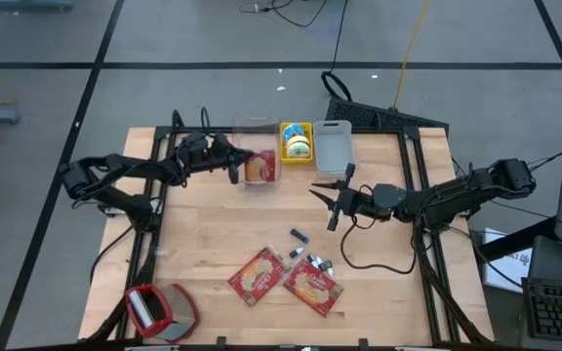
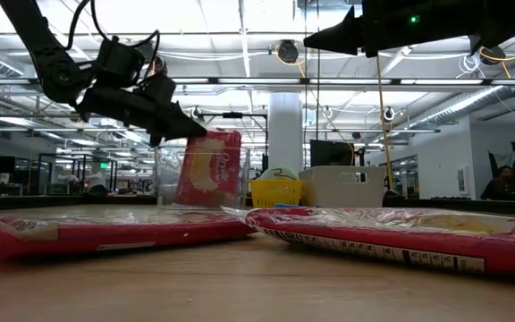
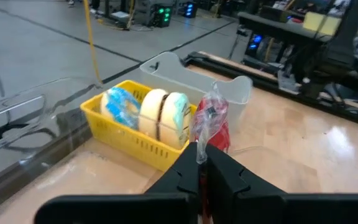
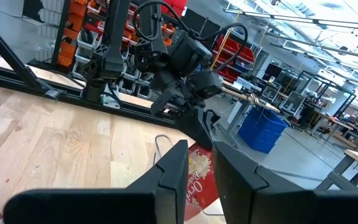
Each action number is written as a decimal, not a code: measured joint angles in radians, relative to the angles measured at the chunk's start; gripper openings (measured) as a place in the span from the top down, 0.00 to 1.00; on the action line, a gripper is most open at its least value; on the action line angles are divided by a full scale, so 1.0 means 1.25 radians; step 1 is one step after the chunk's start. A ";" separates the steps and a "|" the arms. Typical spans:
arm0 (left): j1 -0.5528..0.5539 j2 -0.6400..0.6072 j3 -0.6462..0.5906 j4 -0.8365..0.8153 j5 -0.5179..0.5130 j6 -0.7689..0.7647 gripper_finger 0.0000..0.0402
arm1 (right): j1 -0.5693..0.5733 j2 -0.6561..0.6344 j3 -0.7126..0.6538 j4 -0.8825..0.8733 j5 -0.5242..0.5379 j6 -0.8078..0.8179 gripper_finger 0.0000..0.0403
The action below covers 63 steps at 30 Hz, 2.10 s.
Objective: Pick & Place Food Item
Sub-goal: Put the right red popcorn bag into the clear bin, then stack the right red popcorn bag on top of the red popcorn bag in the clear bin
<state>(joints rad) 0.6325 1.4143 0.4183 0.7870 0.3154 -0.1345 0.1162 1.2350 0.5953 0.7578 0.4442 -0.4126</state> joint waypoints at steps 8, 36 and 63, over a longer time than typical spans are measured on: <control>0.000 0.000 0.000 -0.004 -0.124 0.020 0.80 | 0.000 0.000 0.000 0.000 0.000 0.000 0.83; -0.275 -0.198 0.000 0.077 -0.155 0.063 0.48 | -0.005 0.000 0.000 -0.005 0.000 0.007 0.84; -0.483 -0.212 0.000 -0.028 -0.178 -0.028 0.48 | 0.204 0.258 0.258 -0.579 -0.391 0.280 0.51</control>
<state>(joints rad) 0.0292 1.1496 0.4183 0.7517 0.0934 -0.1691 0.3707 1.5578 0.9182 0.0340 -0.0449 -0.0622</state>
